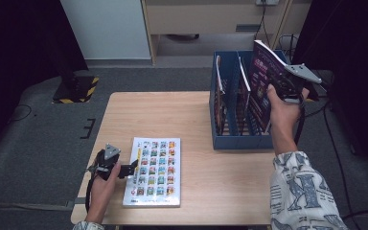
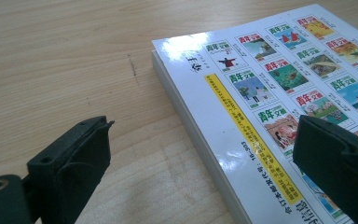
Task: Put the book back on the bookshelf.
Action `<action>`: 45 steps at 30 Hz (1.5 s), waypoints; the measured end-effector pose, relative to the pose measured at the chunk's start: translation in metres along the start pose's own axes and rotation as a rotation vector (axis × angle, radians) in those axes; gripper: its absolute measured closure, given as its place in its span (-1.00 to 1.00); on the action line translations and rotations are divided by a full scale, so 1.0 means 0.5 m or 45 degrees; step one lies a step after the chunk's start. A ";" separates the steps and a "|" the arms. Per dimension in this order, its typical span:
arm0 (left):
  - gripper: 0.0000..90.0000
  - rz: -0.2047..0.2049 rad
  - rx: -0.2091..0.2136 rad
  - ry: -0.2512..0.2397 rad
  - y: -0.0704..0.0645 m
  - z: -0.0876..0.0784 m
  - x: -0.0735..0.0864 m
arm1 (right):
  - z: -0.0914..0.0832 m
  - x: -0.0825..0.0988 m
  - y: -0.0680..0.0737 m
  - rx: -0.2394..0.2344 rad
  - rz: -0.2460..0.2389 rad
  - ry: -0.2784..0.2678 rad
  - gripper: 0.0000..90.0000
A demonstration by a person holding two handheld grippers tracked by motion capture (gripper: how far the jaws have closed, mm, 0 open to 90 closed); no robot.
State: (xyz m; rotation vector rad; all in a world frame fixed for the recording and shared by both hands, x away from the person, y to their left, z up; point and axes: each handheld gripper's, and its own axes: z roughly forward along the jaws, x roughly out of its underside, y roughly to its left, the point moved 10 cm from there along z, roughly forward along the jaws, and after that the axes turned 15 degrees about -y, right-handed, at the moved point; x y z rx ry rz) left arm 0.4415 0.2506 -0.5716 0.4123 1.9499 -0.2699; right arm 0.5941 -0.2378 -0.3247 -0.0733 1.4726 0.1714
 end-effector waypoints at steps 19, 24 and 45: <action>-0.92 -0.005 -0.002 -0.007 0.002 -0.001 -0.002 | 0.026 0.016 0.014 0.020 -0.011 0.010 0.82; -0.92 -0.003 0.002 -0.003 0.001 -0.001 -0.001 | 0.035 0.023 0.019 0.023 -0.003 0.001 0.82; -0.92 -0.003 0.007 -0.002 -0.002 -0.002 0.001 | 0.064 0.100 0.031 0.011 0.036 -0.012 0.80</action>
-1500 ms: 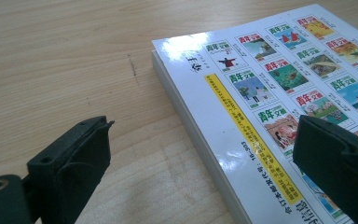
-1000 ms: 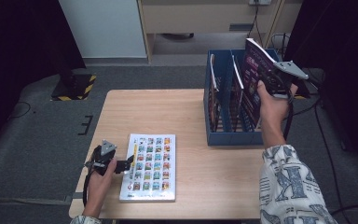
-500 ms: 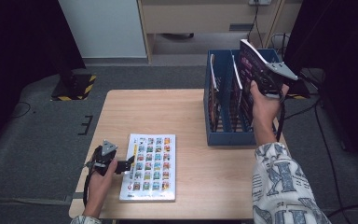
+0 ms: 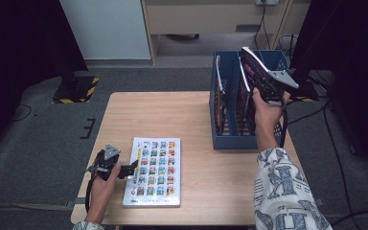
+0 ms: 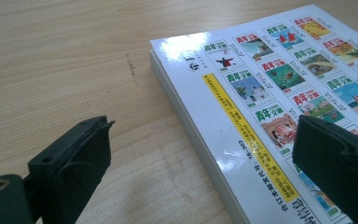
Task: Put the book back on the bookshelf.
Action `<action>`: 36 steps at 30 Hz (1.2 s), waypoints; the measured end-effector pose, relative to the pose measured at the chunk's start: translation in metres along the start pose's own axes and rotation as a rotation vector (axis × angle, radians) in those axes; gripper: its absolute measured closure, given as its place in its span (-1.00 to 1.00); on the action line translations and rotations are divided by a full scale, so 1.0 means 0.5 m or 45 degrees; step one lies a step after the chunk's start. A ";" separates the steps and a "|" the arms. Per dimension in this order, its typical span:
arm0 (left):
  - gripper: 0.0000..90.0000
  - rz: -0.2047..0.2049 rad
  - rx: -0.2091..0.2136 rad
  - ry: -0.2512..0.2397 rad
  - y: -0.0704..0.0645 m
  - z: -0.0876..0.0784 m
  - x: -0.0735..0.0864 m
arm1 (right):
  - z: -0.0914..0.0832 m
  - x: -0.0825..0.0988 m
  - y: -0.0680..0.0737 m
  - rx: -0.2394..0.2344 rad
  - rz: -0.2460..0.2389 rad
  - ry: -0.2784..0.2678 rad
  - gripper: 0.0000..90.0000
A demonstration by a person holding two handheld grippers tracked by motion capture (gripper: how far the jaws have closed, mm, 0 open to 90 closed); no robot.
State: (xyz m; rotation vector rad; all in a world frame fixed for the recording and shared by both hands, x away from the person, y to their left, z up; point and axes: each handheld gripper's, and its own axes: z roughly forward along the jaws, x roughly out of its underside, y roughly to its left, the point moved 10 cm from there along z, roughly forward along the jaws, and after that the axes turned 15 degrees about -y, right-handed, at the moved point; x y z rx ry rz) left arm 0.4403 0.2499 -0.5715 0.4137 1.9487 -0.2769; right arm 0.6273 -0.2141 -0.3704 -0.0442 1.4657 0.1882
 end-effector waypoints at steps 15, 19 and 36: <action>-0.91 0.002 0.002 0.000 0.000 0.000 0.000 | -0.006 0.036 -0.013 -0.008 0.014 0.002 0.80; -0.91 0.004 0.003 0.002 -0.001 0.001 0.001 | -0.006 0.043 -0.014 -0.004 0.014 0.000 0.80; -0.91 0.007 0.004 0.002 -0.002 0.002 0.000 | -0.022 0.084 -0.005 -0.021 -0.014 0.027 0.79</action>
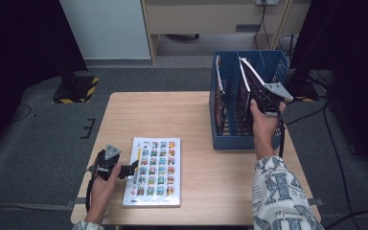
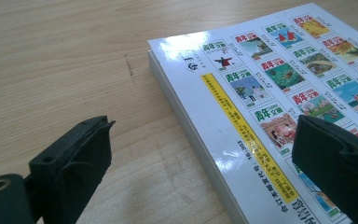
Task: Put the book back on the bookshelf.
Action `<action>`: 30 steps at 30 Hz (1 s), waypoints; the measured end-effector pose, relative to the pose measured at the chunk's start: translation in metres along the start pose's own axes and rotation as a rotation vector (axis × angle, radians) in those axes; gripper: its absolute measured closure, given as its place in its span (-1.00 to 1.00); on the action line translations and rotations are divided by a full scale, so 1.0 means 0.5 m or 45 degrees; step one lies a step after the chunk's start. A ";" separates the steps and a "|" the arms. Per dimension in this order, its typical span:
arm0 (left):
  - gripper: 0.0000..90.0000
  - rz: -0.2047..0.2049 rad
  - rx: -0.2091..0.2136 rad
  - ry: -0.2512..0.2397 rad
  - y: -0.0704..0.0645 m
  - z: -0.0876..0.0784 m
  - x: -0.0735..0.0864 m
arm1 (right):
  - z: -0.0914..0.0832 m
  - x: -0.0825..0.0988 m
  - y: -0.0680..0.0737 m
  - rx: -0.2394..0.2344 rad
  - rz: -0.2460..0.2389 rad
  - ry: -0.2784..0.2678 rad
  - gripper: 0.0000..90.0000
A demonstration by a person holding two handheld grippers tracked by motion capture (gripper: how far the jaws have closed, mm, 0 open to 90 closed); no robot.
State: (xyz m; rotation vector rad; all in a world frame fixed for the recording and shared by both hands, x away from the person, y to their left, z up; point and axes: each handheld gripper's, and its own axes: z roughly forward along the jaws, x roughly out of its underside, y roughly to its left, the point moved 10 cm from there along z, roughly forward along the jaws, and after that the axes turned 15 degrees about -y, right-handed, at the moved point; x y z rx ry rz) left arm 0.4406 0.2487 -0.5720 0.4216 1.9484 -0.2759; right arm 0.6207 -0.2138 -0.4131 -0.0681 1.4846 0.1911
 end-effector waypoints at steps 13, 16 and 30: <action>-0.90 0.001 -0.001 0.004 0.000 0.000 0.001 | -0.018 0.010 0.007 -0.038 -0.032 0.005 0.75; -0.90 0.000 0.000 0.003 0.000 0.000 0.001 | -0.017 0.003 0.012 -0.052 -0.040 -0.001 0.72; -0.90 0.001 0.002 0.007 0.000 0.000 0.002 | -0.015 -0.009 0.006 -0.034 -0.065 -0.005 0.84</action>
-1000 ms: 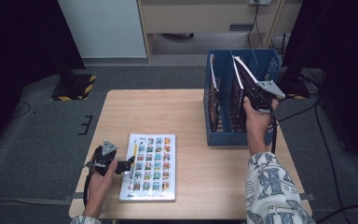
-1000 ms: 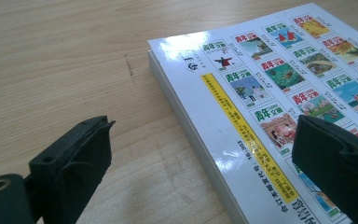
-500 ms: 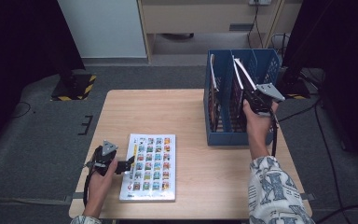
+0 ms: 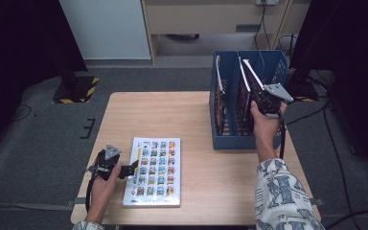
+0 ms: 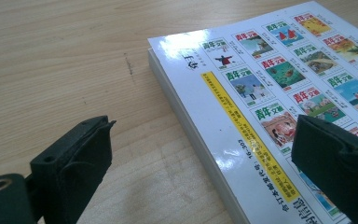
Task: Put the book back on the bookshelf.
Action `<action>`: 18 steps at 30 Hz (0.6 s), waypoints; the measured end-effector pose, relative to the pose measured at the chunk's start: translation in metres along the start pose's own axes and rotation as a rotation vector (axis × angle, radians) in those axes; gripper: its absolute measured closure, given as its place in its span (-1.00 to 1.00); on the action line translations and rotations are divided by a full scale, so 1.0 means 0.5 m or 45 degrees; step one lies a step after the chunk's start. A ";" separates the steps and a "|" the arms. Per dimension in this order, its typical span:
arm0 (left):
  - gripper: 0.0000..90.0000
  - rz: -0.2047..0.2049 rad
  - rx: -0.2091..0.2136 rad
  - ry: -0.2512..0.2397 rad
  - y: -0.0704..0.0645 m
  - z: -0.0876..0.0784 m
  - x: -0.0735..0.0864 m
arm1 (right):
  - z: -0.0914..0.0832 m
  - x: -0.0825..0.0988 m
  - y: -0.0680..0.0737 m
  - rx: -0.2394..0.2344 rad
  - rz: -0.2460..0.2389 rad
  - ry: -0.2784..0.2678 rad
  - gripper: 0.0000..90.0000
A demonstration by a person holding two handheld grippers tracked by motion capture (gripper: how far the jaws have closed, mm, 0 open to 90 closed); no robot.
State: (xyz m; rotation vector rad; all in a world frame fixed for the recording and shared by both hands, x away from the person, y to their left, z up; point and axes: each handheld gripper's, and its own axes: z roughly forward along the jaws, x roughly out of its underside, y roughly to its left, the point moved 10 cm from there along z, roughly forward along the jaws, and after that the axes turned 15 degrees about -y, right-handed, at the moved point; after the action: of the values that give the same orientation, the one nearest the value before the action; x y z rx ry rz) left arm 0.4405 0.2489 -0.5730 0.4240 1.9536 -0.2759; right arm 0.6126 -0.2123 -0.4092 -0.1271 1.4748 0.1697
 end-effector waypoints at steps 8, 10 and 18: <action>-0.90 -0.001 0.000 -0.003 0.000 -0.001 -0.001 | -0.002 -0.003 -0.012 0.034 0.019 -0.008 0.84; -0.90 -0.002 -0.001 -0.003 0.001 -0.001 -0.001 | -0.003 -0.005 -0.017 0.044 0.026 -0.009 0.84; -0.90 0.000 -0.001 0.000 0.000 0.000 0.000 | 0.000 -0.016 -0.035 0.091 0.033 -0.026 0.84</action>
State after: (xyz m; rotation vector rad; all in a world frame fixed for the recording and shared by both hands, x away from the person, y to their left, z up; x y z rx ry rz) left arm 0.4405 0.2489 -0.5730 0.4237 1.9533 -0.2749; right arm 0.6151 -0.2299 -0.4014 -0.0480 1.4608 0.1389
